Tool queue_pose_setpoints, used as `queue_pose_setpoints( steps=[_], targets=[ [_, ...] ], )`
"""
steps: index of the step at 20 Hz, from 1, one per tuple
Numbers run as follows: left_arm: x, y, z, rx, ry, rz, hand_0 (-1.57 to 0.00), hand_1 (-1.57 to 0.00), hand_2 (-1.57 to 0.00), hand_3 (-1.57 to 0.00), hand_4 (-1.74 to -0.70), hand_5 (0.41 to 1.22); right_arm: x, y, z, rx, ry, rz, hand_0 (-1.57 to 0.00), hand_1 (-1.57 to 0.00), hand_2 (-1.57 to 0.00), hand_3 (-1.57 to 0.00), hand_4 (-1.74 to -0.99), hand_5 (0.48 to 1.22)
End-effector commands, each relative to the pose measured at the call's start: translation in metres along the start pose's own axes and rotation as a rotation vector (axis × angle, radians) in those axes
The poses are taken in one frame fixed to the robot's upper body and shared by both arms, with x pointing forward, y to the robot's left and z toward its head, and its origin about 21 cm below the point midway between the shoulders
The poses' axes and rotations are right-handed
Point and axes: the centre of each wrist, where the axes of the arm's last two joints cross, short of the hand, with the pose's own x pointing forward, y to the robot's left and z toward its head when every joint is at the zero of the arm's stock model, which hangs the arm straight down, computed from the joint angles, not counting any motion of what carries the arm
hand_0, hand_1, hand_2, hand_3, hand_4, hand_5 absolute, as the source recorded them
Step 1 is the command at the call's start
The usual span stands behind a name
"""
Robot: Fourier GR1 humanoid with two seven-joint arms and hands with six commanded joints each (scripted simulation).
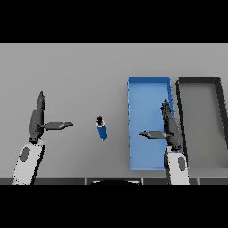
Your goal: Pick up the blue pipe and place it into the blue bin.
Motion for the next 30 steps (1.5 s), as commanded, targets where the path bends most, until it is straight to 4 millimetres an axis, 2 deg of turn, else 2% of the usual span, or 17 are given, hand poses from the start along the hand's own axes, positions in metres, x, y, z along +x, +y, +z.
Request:
queue_pose_setpoints(
  steps=[1, 6, 7, 9, 12, 14, 15, 17, 23, 30],
  targets=[
    [0.001, -0.001, -0.001, 0.0, -0.003, 0.001, 0.0, 0.0, 0.0, 0.0, -0.97, 0.594, 0.0, -0.001, -0.001, -0.002, 0.002, 0.0, 0.0, 0.0, 0.0, 0.0, -1.21, 0.594],
    [0.005, -0.007, -0.009, -0.005, -0.005, -0.001, 0.0, 0.0, 0.0, 0.0, -0.97, 0.594, 0.0, -0.007, -0.009, -0.001, 0.008, 0.001, 0.0, 0.0, 0.0, 0.0, -1.21, 0.594],
    [0.007, 0.003, -0.007, -0.158, -0.054, -0.078, 0.0, 0.0, 0.0, 0.0, -0.97, 0.594, 0.008, -0.018, -0.007, 0.05, -0.05, 0.148, 0.0, 0.0, 0.0, 0.0, -1.21, 0.594],
    [0.007, 0.022, -0.006, -0.297, -0.068, -0.146, 0.0, 0.0, 0.0, 0.0, -0.97, 0.596, 0.014, -0.02, -0.002, 0.126, -0.113, 0.294, 0.0, 0.0, 0.0, 0.0, -1.198, 0.589],
    [0.01, 0.026, -0.012, -0.371, -0.072, -0.175, 0.0, 0.0, 0.0, 0.0, -0.97, 0.597, 0.016, -0.022, 0.001, 0.153, -0.102, 0.349, 0.0, 0.0, 0.0, 0.0, -1.19, 0.586],
    [0.007, 0.022, -0.007, -0.412, -0.088, -0.173, 0.0, 0.0, 0.0, 0.0, -0.97, 0.593, 0.017, -0.019, 0.001, 0.159, -0.091, 0.359, 0.0, 0.0, 0.0, 0.0, -1.187, 0.585],
    [0.009, 0.027, -0.005, -0.434, -0.112, -0.174, 0.0, 0.0, 0.0, 0.0, -0.97, 0.59, 0.016, -0.022, 0.003, 0.157, -0.097, 0.36, 0.0, 0.0, 0.0, 0.0, -1.182, 0.583],
    [0.013, 0.023, 0.003, -0.516, -0.129, -0.17, 0.0, 0.0, 0.0, 0.0, -0.98, 0.583, 0.018, -0.021, 0.005, 0.158, -0.101, 0.351, 0.0, 0.0, 0.0, 0.0, -1.187, 0.579],
    [0.027, -0.009, 0.028, -0.73, -0.025, -0.246, 0.0, 0.0, 0.0, 0.0, -1.03, 0.496, 0.022, -0.017, 0.001, 0.169, -0.108, 0.316, 0.0, 0.0, 0.0, 0.0, -1.229, 0.576],
    [0.016, -0.058, 0.042, -0.864, -0.049, -0.248, 0.0, 0.0, 0.0, 0.0, -1.12, 0.47, 0.021, -0.017, 0.007, 0.169, -0.108, 0.328, 0.0, 0.0, 0.0, 0.0, -1.21, 0.57]
  ],
)
